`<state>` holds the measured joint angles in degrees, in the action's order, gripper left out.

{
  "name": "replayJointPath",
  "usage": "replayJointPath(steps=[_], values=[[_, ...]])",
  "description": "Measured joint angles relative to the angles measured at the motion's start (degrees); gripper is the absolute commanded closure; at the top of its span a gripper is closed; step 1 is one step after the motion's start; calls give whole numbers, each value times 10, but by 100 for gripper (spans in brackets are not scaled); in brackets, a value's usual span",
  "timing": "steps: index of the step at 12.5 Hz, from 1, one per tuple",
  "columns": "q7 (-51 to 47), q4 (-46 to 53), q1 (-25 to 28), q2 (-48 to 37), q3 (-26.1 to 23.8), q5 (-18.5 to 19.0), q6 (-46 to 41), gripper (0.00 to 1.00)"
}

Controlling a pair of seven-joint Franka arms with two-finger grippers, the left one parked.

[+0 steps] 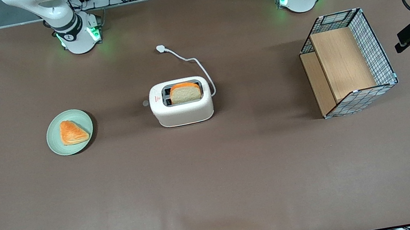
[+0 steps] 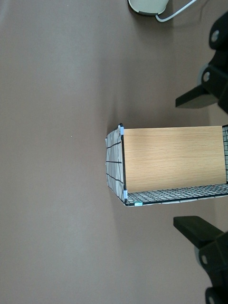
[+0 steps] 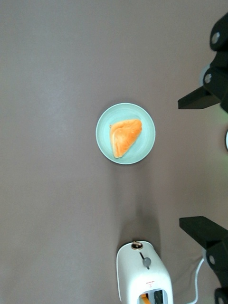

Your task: Press toaster button with right arm

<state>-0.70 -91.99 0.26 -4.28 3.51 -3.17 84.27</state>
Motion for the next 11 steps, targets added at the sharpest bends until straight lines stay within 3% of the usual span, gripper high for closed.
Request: replayJointPath(steps=[11], values=[[-23, 3, -5, 0, -8, 15, -25, 0]])
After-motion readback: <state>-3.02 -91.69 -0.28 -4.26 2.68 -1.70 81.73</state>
